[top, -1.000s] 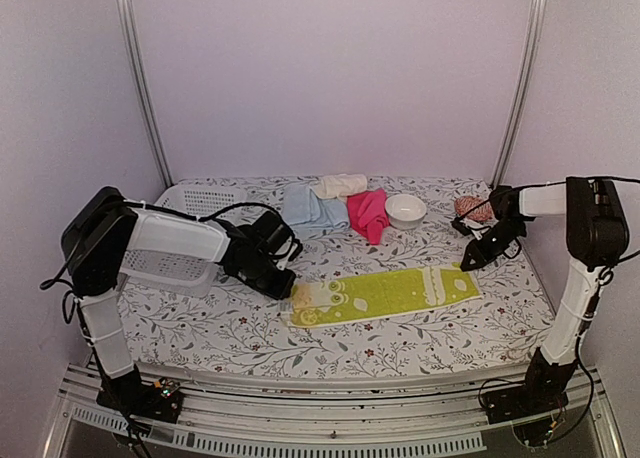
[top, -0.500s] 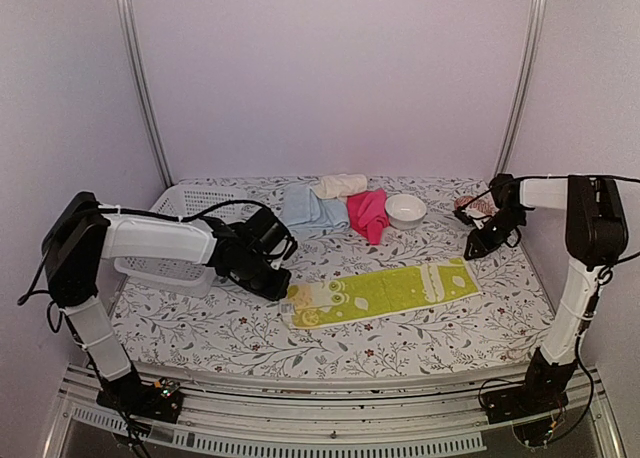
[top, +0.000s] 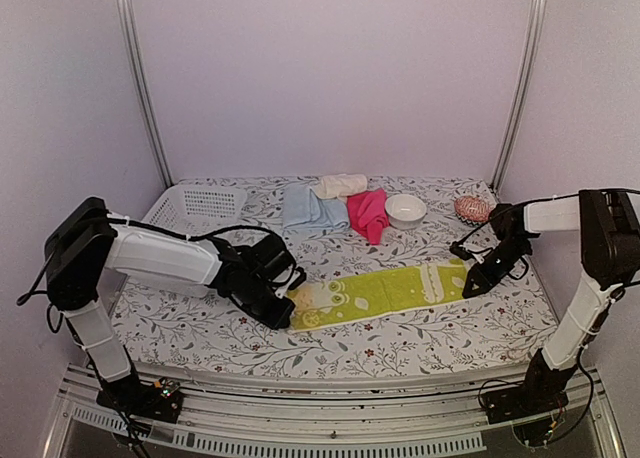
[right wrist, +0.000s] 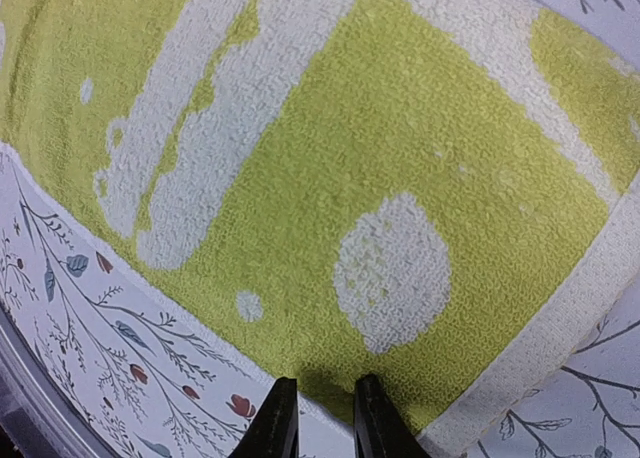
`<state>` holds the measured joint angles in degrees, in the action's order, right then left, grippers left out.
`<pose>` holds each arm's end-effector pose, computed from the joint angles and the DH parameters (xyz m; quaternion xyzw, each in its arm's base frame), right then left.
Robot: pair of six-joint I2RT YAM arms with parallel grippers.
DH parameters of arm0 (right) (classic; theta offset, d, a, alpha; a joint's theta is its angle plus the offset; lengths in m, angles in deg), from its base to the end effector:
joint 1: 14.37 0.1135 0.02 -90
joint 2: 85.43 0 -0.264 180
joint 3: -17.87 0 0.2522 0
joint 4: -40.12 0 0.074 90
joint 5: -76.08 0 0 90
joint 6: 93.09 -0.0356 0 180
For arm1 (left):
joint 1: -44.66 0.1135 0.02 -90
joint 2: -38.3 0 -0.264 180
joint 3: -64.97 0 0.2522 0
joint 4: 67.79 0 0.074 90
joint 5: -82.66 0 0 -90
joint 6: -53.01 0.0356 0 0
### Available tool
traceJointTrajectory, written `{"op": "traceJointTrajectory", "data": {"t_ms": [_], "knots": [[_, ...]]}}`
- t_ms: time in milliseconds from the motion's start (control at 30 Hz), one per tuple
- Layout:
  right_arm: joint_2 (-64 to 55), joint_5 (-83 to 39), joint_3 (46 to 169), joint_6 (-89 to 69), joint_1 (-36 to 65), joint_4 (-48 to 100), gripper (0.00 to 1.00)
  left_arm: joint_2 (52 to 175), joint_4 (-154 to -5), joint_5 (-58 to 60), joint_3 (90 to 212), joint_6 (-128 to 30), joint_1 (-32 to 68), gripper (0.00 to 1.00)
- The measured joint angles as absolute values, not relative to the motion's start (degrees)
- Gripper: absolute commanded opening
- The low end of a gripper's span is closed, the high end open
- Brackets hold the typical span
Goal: Roll the towels
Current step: Smooth out the towel at the center of the board.
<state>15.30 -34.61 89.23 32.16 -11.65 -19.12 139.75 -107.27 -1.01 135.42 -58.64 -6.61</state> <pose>0.2906 0.0264 0.1419 -0.3221 0.9295 0.1690 0.0617 0.2004 -0.2561 0.1393 0.2606 0.9489 -0.1443 0.1038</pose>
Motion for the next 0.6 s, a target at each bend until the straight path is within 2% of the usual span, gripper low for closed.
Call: {"op": "traceJointTrajectory", "data": {"t_ms": [467,600], "knots": [[15.56,-30.78,89.69,36.99,-17.90,-17.52,0.20,137.84,-101.78,1.22,130.91,-61.75,-14.72,0.06],[15.60,-27.07,90.89,39.17,-18.93,-17.78,0.21,138.00,-102.48,0.89,131.70,-62.21,-16.40,0.10]]}}
